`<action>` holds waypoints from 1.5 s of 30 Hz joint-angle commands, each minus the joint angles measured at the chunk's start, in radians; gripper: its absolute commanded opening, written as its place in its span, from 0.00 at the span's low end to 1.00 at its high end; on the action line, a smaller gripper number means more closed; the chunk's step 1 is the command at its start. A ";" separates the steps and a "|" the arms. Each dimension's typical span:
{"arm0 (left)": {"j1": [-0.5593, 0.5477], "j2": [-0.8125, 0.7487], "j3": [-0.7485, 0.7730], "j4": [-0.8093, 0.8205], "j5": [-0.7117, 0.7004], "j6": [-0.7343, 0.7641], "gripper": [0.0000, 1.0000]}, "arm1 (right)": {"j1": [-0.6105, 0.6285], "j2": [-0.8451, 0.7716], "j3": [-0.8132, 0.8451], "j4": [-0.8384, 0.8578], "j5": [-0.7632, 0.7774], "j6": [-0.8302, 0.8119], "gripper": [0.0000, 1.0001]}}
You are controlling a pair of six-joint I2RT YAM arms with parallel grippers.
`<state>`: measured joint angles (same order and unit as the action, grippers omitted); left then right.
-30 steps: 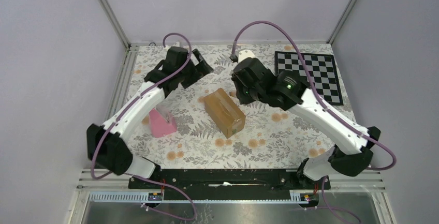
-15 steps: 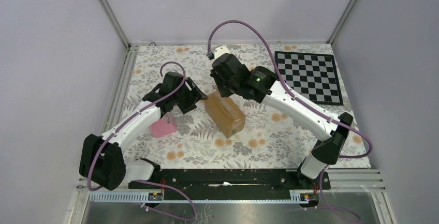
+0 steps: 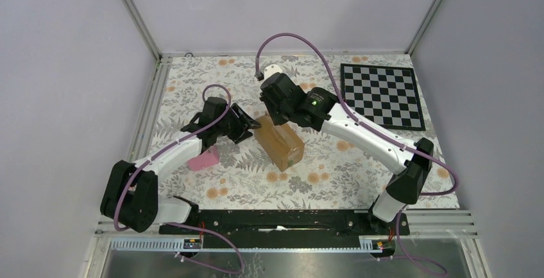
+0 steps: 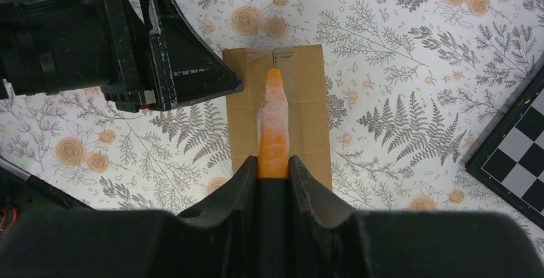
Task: Unpack the express box
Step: Cut the express box at the center of the board.
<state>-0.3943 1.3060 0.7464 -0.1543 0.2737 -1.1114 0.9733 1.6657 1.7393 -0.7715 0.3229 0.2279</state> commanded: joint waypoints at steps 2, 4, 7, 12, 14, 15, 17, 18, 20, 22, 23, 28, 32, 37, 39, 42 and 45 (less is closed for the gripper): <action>0.008 0.022 -0.014 0.095 0.029 -0.015 0.49 | -0.001 -0.018 -0.023 0.047 0.005 0.000 0.00; 0.008 0.024 -0.012 0.086 0.024 -0.013 0.45 | -0.001 -0.022 -0.035 0.052 0.013 0.004 0.00; 0.008 0.029 -0.005 0.070 0.016 -0.007 0.36 | -0.001 -0.028 -0.038 0.053 0.025 0.006 0.00; 0.008 0.040 0.008 0.035 0.004 0.002 0.28 | -0.001 -0.039 -0.055 0.074 0.014 0.012 0.00; 0.008 0.044 0.011 0.026 0.001 0.004 0.25 | -0.001 -0.038 -0.061 0.079 0.013 0.014 0.00; 0.008 0.046 0.013 0.019 -0.001 0.005 0.25 | -0.001 -0.038 -0.063 0.082 0.011 0.015 0.00; 0.008 0.048 0.017 0.013 -0.004 0.008 0.24 | -0.001 -0.038 -0.068 0.086 0.012 0.013 0.00; 0.008 0.048 0.017 0.010 -0.004 0.008 0.24 | -0.001 -0.037 -0.072 0.089 0.013 0.013 0.00; 0.008 0.049 0.018 0.007 -0.008 0.008 0.24 | -0.001 -0.038 -0.076 0.093 0.020 0.011 0.00; 0.008 0.050 0.019 0.003 -0.008 0.010 0.23 | -0.001 -0.039 -0.077 0.095 0.023 0.009 0.00; 0.008 0.052 0.019 0.001 -0.008 0.010 0.23 | -0.001 -0.040 -0.077 0.094 0.024 0.010 0.00; 0.008 0.052 0.018 -0.004 -0.011 0.010 0.23 | -0.001 -0.040 -0.083 0.097 0.035 0.006 0.00; 0.008 0.055 0.018 -0.005 -0.012 0.009 0.22 | -0.001 -0.052 -0.089 0.110 0.057 0.009 0.00; 0.008 0.057 0.019 -0.008 -0.012 0.005 0.22 | -0.001 -0.054 -0.082 0.128 0.074 0.000 0.00; 0.008 0.057 0.019 -0.010 -0.013 0.005 0.21 | 0.000 -0.050 -0.079 0.128 0.074 -0.004 0.00; 0.008 0.055 0.019 -0.011 -0.013 0.005 0.21 | -0.002 -0.039 -0.080 0.127 0.059 -0.007 0.00; 0.008 0.055 0.021 -0.012 -0.014 0.005 0.21 | -0.001 -0.034 -0.086 0.126 0.045 -0.001 0.00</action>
<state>-0.3927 1.3331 0.7536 -0.1032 0.2996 -1.1282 0.9733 1.6558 1.6478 -0.6796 0.3569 0.2317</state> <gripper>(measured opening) 0.221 0.263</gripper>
